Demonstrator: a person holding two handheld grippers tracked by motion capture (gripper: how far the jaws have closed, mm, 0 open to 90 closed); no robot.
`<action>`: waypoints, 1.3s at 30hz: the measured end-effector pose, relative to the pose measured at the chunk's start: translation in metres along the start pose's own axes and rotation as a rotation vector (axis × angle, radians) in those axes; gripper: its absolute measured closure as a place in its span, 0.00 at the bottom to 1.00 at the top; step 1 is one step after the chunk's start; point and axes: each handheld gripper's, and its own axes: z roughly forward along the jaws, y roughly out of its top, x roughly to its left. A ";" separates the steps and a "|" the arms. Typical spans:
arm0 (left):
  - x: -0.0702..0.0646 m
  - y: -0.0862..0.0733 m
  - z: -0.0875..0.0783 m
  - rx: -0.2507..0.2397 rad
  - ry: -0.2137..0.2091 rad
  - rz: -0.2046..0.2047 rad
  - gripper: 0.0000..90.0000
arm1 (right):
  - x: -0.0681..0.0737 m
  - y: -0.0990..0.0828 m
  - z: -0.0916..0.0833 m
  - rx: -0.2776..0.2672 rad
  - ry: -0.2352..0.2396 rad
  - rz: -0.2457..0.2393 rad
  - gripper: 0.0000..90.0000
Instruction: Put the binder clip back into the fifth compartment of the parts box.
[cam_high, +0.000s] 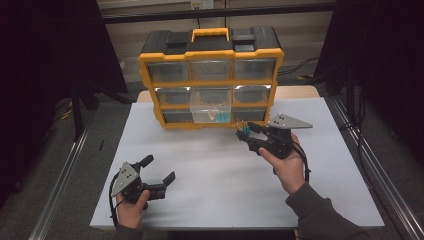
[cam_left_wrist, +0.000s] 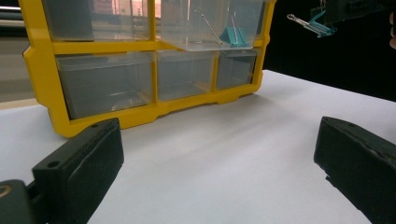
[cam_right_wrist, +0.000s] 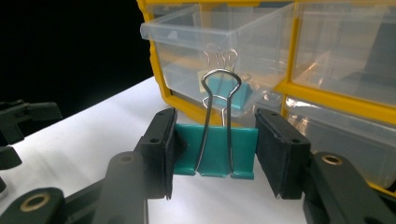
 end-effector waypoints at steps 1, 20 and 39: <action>-0.001 0.000 0.001 -0.014 0.013 -0.020 0.02 | 0.000 0.002 0.000 -0.008 -0.004 0.004 0.56; -0.001 0.000 0.001 -0.001 0.013 0.005 0.02 | -0.002 0.046 -0.009 -0.089 -0.013 -0.022 0.56; -0.001 0.000 0.002 -0.001 -0.013 0.002 0.02 | -0.005 0.073 0.008 -0.124 -0.038 -0.043 0.56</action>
